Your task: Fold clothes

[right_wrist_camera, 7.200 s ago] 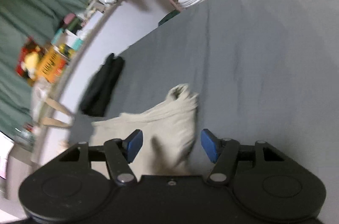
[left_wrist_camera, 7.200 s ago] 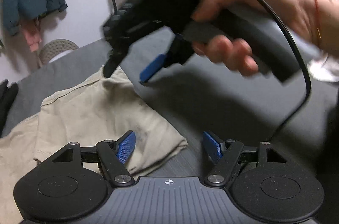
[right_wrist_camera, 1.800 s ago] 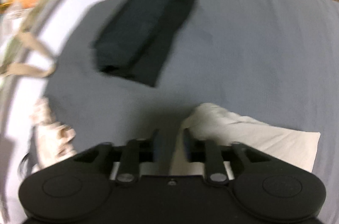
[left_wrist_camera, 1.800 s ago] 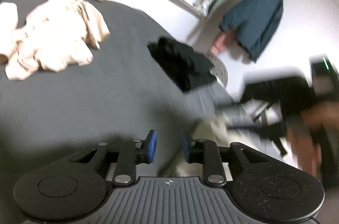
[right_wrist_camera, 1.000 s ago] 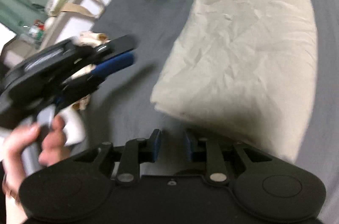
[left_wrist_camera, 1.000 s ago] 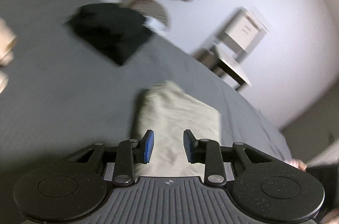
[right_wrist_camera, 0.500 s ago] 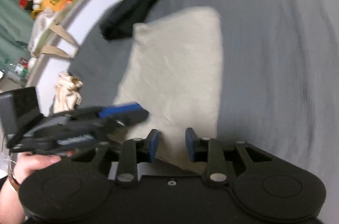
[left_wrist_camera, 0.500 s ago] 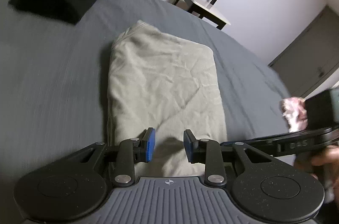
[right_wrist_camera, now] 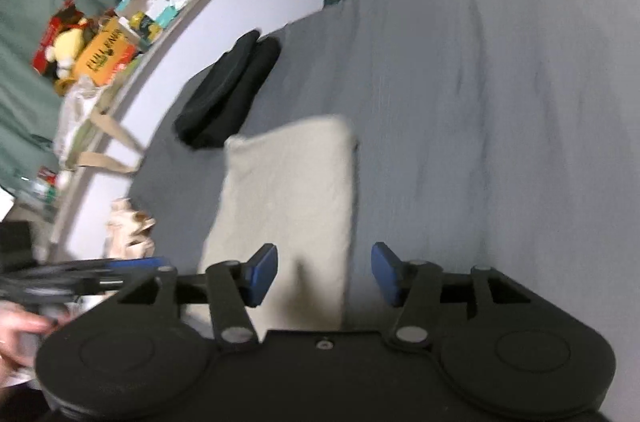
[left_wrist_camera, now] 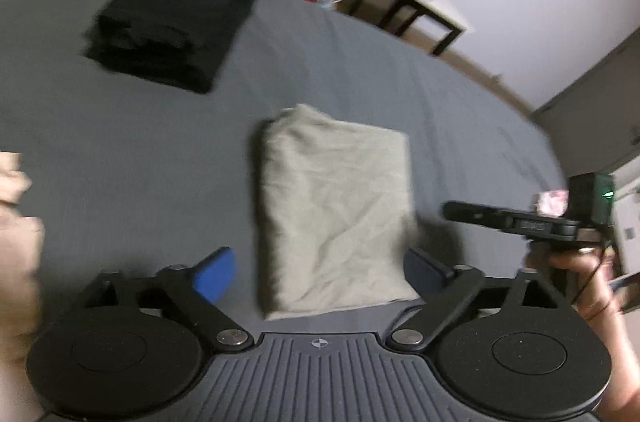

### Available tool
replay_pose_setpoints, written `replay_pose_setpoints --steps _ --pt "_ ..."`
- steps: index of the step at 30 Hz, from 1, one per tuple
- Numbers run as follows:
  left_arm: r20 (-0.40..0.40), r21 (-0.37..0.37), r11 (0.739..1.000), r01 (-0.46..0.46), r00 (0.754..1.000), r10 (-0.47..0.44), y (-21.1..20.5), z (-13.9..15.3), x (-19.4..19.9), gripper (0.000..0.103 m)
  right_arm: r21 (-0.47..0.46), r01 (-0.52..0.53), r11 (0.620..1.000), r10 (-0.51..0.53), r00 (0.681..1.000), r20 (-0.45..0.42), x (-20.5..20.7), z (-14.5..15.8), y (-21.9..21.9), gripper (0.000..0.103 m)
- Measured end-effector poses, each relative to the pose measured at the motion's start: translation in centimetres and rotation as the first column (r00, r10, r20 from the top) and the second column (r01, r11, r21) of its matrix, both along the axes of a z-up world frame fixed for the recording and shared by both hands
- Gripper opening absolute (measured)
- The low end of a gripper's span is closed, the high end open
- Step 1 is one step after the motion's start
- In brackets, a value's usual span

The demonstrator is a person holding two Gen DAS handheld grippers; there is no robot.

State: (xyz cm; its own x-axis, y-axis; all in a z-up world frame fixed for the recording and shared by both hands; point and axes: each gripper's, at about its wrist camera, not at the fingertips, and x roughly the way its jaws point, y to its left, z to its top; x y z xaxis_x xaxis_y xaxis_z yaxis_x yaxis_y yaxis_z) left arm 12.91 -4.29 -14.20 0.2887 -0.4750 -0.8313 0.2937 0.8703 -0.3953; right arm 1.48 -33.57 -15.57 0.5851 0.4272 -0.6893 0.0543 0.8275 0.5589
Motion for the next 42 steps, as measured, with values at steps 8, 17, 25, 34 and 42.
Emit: replay_pose_setpoints --steps 8,17,25,34,42 --pt "0.098 -0.06 0.998 0.014 0.995 -0.008 -0.1 -5.4 2.4 0.093 0.066 -0.04 0.997 0.039 0.999 0.012 0.4 -2.0 -1.2 0.064" --pt "0.007 -0.102 0.995 0.022 1.0 -0.021 -0.8 -9.1 2.3 0.093 0.178 -0.038 0.983 0.036 0.999 0.01 0.2 -4.7 -2.3 0.067" --pt "0.142 0.055 0.982 0.18 0.972 -0.186 -4.8 -9.2 0.2 0.1 0.233 -0.046 0.971 0.043 0.999 0.016 0.0 -5.9 -2.5 0.068" --pt "0.173 0.038 0.975 0.218 0.96 -0.221 -5.8 -8.7 -0.3 0.095 0.264 -0.063 0.962 0.057 0.998 0.029 -0.2 -6.3 -2.3 0.069" --pt "0.092 -0.111 0.989 0.097 0.992 -0.087 -3.3 -9.0 0.9 0.075 0.232 -0.061 0.971 0.051 0.997 0.049 0.2 -6.2 -1.4 0.064"
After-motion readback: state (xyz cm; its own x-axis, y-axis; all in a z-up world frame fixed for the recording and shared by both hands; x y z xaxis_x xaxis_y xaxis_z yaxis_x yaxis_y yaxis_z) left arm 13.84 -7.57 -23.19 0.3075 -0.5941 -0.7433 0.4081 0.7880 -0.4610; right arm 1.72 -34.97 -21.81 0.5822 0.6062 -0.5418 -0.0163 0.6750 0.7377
